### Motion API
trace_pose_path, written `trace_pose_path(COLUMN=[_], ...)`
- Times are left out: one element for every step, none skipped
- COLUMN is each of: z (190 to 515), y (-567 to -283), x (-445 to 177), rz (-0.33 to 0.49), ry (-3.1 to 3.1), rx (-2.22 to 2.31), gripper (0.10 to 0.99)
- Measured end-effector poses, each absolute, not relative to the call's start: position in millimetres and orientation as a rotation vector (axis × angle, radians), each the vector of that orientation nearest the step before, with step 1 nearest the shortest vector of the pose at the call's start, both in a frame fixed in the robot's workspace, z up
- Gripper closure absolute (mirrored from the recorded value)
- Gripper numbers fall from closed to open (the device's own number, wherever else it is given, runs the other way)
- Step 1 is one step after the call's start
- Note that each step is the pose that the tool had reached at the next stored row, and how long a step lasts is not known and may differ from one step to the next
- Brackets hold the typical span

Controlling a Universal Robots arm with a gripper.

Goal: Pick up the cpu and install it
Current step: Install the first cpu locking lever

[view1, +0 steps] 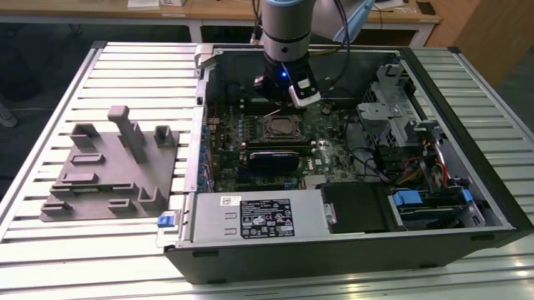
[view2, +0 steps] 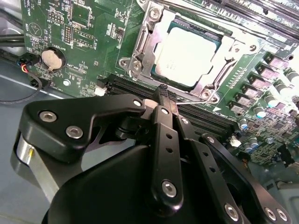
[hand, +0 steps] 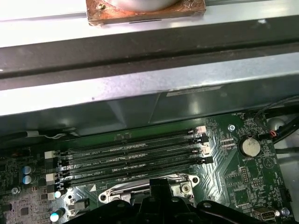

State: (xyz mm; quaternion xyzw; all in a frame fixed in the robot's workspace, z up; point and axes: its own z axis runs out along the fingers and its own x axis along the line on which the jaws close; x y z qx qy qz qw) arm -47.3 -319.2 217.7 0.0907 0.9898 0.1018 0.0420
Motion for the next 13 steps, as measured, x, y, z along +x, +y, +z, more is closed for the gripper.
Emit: trace_pose_path(z=[217.4, 217.2, 216.8, 216.5, 216.2, 215.8, 215.5, 215.2, 215.0, 214.9, 214.9, 214.9, 214.9], y=[-319.2, -319.2, -319.2, -319.2, -319.2, -319.0, -318.5, -318.0, -317.3, -316.9, -316.9, -316.9, -316.9], x=[-47.3, -47.3, -47.3, -47.3, -47.3, -47.3, -47.3, -47.3, -47.3, -47.3, -47.3, -47.3, -47.3], rz=[0.31, 0.308, 0.305, 0.304, 0.302, 0.301, 0.3, 0.3, 0.3, 0.299, 0.299, 0.299, 0.299], ry=[3.028, 3.028, 3.027, 3.025, 3.024, 3.023, 3.022, 3.021, 3.02, 3.02, 3.02, 3.02, 3.02], rx=[0.281, 0.287, 0.294, 0.301, 0.31, 0.317, 0.324, 0.329, 0.332, 0.334, 0.335, 0.335, 0.335], gripper=[0.98, 0.98, 0.98, 0.98, 0.98, 0.98, 0.98, 0.98, 0.98, 0.98, 0.98, 0.98, 0.98])
